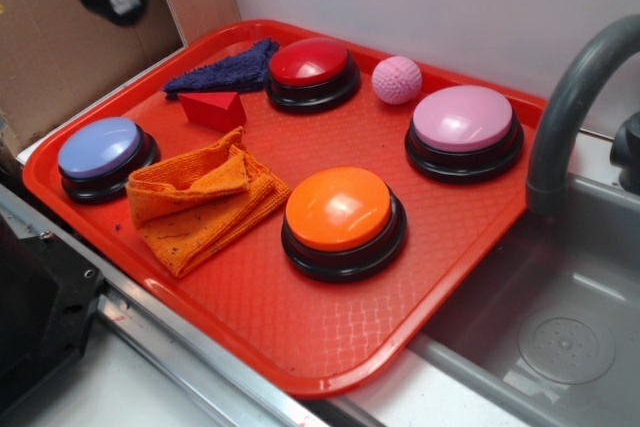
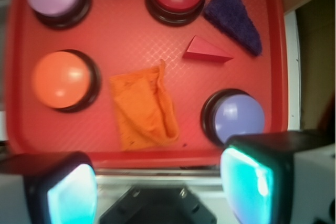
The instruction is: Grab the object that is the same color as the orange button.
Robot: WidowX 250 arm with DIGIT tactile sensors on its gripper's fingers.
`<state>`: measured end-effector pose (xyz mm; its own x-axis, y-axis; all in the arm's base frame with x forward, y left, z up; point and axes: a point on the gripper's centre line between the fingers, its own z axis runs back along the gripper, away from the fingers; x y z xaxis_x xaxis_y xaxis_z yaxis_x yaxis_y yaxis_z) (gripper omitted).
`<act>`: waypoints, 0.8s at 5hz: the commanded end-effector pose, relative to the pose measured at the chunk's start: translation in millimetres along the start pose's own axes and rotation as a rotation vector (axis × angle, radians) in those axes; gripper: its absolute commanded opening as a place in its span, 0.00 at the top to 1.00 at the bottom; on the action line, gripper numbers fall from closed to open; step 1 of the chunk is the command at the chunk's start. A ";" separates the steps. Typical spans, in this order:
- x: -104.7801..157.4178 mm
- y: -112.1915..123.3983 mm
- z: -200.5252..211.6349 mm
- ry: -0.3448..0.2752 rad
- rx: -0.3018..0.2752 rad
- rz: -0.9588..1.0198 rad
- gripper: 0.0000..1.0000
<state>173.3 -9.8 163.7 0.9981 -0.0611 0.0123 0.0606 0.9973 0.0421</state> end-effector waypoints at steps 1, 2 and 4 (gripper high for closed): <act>-2.3 -2.1 -67.1 0.172 0.043 -0.113 0.00; -9.8 11.2 -89.0 0.231 0.023 -0.142 0.00; -7.7 23.5 -108.6 0.277 0.012 -0.143 0.00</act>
<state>169.2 17.2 53.4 0.9396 -0.1766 -0.2933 0.1958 0.9799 0.0370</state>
